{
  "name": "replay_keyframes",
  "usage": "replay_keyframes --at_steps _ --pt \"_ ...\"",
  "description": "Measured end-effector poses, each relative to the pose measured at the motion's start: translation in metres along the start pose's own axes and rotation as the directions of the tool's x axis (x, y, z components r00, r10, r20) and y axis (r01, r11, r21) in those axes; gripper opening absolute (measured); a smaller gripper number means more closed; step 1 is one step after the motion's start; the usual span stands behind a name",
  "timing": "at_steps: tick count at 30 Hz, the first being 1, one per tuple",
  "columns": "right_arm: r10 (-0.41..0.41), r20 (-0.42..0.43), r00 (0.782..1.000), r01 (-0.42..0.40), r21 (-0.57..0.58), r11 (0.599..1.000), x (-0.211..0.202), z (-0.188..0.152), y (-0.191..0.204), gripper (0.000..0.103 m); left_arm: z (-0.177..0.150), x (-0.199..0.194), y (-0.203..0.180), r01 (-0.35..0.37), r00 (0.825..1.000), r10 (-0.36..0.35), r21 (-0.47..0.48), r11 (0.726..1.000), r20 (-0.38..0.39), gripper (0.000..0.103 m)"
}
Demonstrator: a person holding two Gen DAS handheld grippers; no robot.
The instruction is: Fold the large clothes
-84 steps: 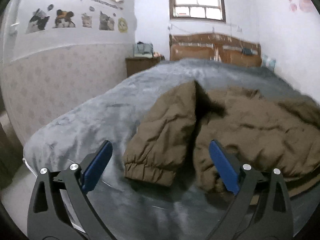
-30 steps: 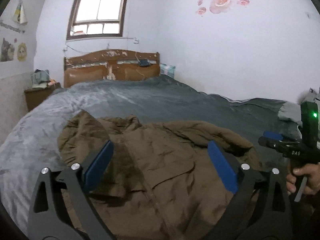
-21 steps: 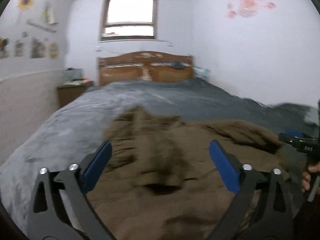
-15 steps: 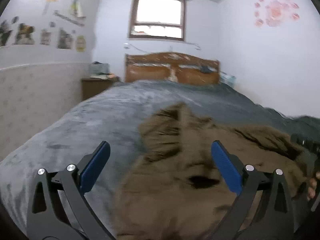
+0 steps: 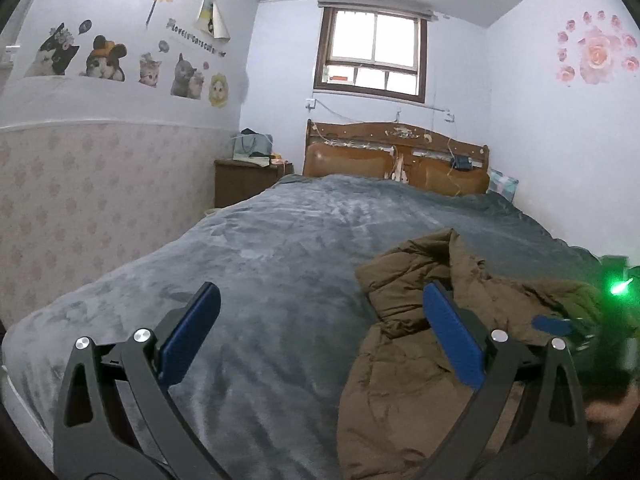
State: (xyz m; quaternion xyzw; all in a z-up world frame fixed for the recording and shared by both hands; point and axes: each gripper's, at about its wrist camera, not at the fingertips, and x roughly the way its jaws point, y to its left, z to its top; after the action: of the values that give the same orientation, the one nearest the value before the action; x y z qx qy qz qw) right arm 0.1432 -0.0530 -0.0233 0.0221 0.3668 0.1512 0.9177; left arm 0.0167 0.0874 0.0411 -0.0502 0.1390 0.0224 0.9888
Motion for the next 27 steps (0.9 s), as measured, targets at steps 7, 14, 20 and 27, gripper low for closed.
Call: replay_keyframes --at_steps 7,14,20,27 --pt "-0.102 -0.139 0.985 0.091 -0.081 0.993 0.045 -0.001 -0.005 0.042 0.006 -0.002 -0.003 -0.009 1.000 0.010 -0.025 1.000 0.023 0.100" --pt "-0.035 -0.047 0.998 0.036 0.027 0.999 0.010 0.025 -0.053 0.013 0.012 0.008 -0.018 0.016 1.000 -0.016 0.007 1.000 0.007 0.100" --pt "-0.003 0.103 0.995 -0.015 0.173 0.985 -0.062 0.061 -0.129 0.013 0.014 0.032 -0.053 0.068 0.998 -0.068 0.040 0.997 -0.012 0.100" --pt "-0.189 0.062 0.980 0.165 0.280 0.946 -0.036 0.082 -0.233 0.015 0.016 0.087 -0.110 0.130 0.991 -0.125 0.113 0.985 -0.049 0.100"
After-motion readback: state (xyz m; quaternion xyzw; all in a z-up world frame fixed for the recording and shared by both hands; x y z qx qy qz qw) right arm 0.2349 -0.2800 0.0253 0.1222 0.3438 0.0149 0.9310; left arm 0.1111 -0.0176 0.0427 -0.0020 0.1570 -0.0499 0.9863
